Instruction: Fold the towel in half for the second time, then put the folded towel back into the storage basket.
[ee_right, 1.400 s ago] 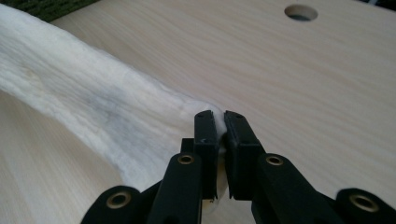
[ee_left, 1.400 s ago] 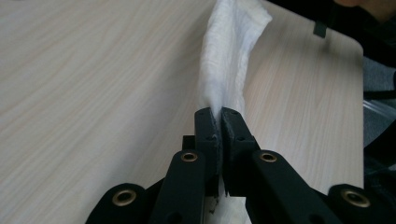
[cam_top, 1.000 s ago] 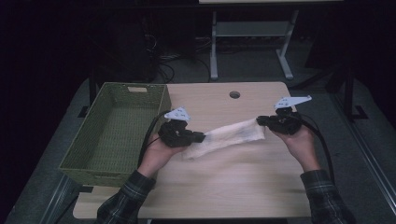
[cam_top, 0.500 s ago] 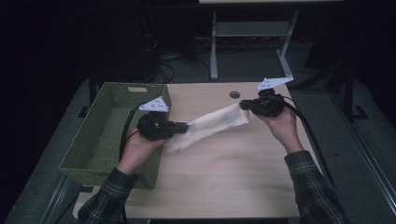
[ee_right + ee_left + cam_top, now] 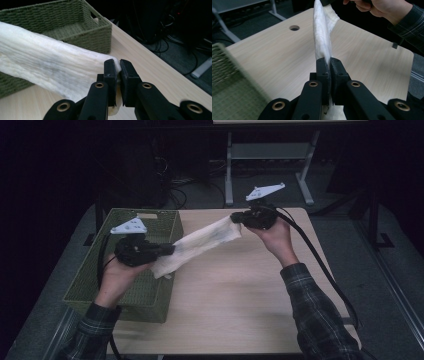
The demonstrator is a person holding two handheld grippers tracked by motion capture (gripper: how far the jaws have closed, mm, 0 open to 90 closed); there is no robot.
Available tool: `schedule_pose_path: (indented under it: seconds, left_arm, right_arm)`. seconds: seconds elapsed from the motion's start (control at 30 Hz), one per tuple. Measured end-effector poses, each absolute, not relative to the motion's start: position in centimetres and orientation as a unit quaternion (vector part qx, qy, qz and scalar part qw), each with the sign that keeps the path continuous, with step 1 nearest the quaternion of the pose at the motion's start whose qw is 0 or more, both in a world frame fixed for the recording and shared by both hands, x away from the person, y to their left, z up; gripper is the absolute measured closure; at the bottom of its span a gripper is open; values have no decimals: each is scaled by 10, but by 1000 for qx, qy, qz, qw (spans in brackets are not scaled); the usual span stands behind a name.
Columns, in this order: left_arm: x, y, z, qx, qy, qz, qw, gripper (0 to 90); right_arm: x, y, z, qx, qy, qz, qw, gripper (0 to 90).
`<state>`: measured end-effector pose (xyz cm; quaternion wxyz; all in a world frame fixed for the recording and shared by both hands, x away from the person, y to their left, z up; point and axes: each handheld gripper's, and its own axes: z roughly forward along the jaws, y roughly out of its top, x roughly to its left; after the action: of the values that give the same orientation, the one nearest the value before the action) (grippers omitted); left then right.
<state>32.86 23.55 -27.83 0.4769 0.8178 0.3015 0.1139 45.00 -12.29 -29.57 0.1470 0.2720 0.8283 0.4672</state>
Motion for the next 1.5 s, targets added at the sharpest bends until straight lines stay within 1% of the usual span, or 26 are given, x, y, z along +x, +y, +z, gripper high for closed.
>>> schedule_pose_path:
  seconds: [0.2, 0.5, 0.87, 1.23, 1.5]
  left_arm:
    - [323, 266, -276, 807, 322, 129, 478, 860]
    - [316, 307, -281, 796, 347, 144, 475, 861]
    - [315, 351, -301, 781, 384, 155, 466, 861]
    - [314, 381, -327, 770, 419, 151, 457, 860]
    - [320, 392, -346, 769, 437, 140, 445, 860]
  right_arm:
    - [461, -89, -290, 254, 833, 471, 140, 840]
    - [477, -37, -295, 232, 839, 477, 123, 840]
    - [492, 16, -308, 216, 849, 471, 109, 839]
    - [510, 67, -326, 209, 859, 458, 94, 839]
    - [518, 88, -344, 214, 864, 448, 83, 839]
